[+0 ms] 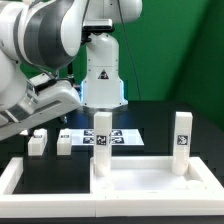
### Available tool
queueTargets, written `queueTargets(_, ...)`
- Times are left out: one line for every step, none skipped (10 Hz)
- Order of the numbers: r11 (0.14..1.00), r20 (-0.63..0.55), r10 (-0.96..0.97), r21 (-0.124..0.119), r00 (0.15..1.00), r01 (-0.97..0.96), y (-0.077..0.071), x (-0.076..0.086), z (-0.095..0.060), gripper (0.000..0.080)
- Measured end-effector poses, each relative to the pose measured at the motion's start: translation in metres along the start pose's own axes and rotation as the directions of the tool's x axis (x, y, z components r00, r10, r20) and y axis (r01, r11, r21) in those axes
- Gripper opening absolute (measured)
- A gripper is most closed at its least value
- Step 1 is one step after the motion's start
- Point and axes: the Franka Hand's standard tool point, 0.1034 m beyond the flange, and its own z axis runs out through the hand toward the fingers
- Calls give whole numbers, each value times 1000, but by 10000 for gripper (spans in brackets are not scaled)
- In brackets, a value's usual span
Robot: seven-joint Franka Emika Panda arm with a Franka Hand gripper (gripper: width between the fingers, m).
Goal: Assemble desk
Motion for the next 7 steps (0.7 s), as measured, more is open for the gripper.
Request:
queueTargets(1000, 0, 0, 0, 1000, 0, 0, 0, 0, 649)
queueTargets(1000, 0, 12, -2, 1000, -12, -1, 1, 0, 649)
queueTargets(999, 3, 40, -9, 999, -40, -8, 6, 1, 649)
queueTargets(999, 3, 33, -18, 999, -33, -16, 13, 5, 649)
queueTargets(999, -4, 30, -32, 1000, -30, -19, 18, 14, 649)
queueTargets(999, -4, 25, -42, 1000, -25, -23, 20, 25, 649)
queueTargets(999, -4, 19, -51, 1000, -19, -26, 22, 34, 649)
